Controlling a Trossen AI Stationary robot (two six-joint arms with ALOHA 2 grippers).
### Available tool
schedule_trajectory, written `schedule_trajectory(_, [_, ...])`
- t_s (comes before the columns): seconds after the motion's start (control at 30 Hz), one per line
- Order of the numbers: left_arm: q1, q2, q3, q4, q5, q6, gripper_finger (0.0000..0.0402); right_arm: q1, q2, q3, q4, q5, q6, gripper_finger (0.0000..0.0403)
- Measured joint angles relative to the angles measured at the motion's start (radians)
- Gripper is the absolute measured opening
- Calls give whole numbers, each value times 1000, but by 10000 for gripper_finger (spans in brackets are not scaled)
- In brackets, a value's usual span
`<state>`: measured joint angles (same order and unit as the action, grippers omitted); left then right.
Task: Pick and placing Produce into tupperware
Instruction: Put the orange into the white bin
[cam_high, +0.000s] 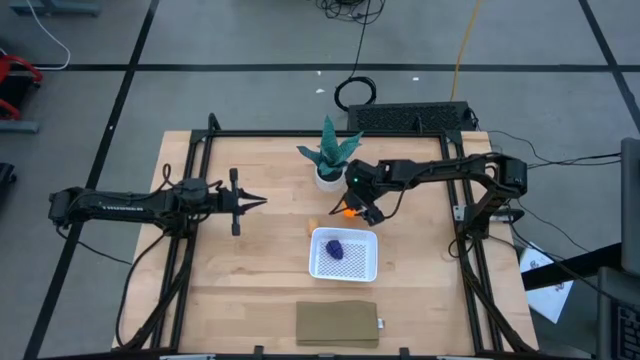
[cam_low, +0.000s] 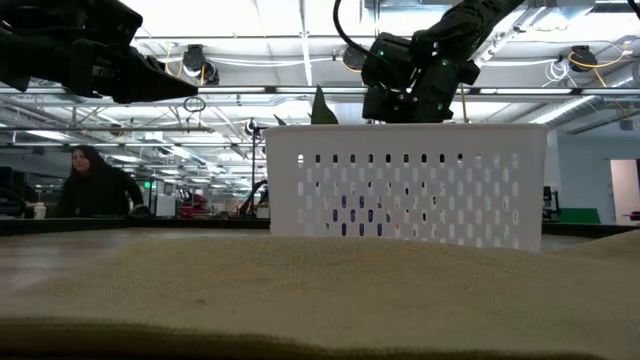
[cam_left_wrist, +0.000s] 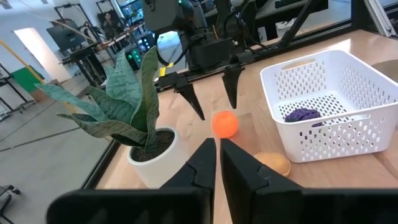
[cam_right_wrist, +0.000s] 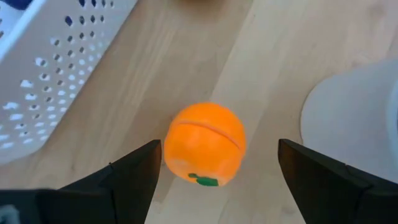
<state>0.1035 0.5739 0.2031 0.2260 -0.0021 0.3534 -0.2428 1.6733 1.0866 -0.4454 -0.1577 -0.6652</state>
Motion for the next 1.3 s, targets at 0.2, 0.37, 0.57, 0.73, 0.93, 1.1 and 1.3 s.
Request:
schedule_trajectory(0.2, [0,0,0,-16,0,-1,16,-4,8,0,-5,-2,101,313])
schedule_trajectory(0.37, [0,0,0,-16,0,-1,3,-4,8,0,14,-25,110,313])
schedule_trajectory(0.57, [0,0,0,-22,0,-1,15,-4,27,0,42,-42,108,313])
schedule_trajectory(0.73, [0,0,0,-24,0,-4,28,-4,64,1,61,-58,127,313])
schedule_trajectory(0.93, [0,2,0,-31,0,-3,18,-5,118,0,84,-56,145,313])
schedule_trajectory(1.1, [0,2,0,-38,0,-3,3,-13,133,0,78,-56,153,313])
schedule_trajectory(1.3, [0,2,0,-43,0,-1,12,-19,134,0,71,-54,156,313])
